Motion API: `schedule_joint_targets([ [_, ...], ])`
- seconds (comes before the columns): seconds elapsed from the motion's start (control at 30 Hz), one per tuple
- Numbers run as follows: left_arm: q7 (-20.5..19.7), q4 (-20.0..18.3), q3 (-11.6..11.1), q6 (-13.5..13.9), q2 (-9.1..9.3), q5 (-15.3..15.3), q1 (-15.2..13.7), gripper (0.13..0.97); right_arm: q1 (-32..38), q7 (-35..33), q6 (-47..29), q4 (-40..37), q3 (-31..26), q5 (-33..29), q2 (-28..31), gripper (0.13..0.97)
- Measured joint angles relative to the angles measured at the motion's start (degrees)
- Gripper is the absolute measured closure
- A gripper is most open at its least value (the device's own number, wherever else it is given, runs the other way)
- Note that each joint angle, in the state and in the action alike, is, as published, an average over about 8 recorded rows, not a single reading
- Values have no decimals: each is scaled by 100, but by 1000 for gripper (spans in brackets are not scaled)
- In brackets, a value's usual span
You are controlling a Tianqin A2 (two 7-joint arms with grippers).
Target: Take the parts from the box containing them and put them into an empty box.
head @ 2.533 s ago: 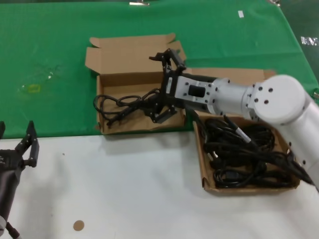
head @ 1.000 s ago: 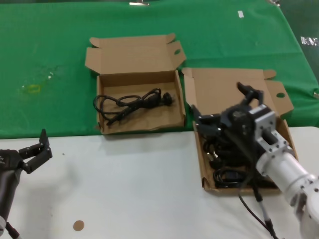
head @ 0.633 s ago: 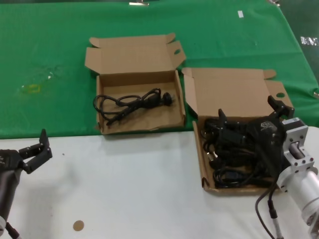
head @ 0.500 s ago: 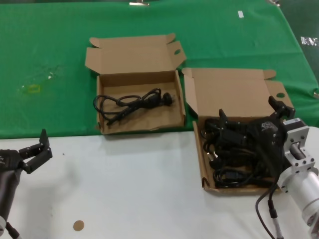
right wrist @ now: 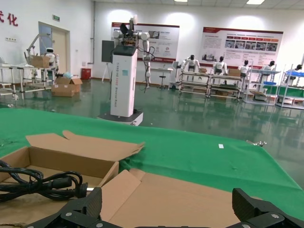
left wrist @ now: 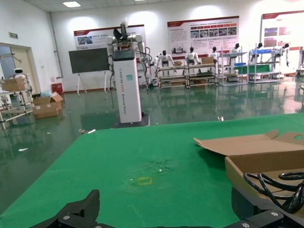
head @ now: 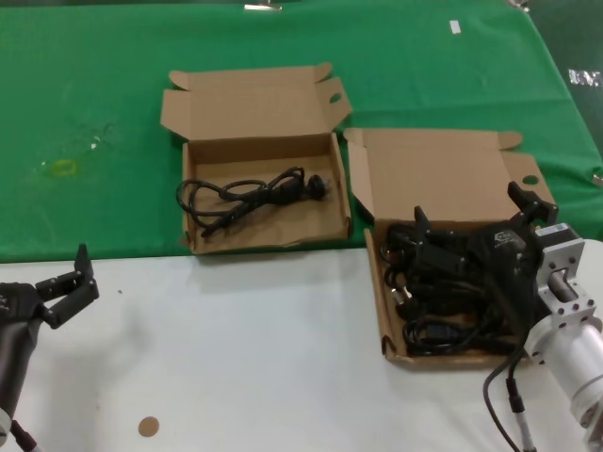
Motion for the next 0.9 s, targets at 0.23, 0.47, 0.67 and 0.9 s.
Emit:
schedule_joint_targets([
  [0.23, 0, 0, 0, 0, 0, 0, 0, 132, 0, 0, 0, 0, 0, 0, 0, 129],
  [0.47, 0, 0, 0, 0, 0, 0, 0, 132, 0, 0, 0, 0, 0, 0, 0, 129],
  [0.67, 0, 0, 0, 0, 0, 0, 0, 132, 0, 0, 0, 0, 0, 0, 0, 129],
  [0.9, 0, 0, 0, 0, 0, 0, 0, 132, 0, 0, 0, 0, 0, 0, 0, 129],
])
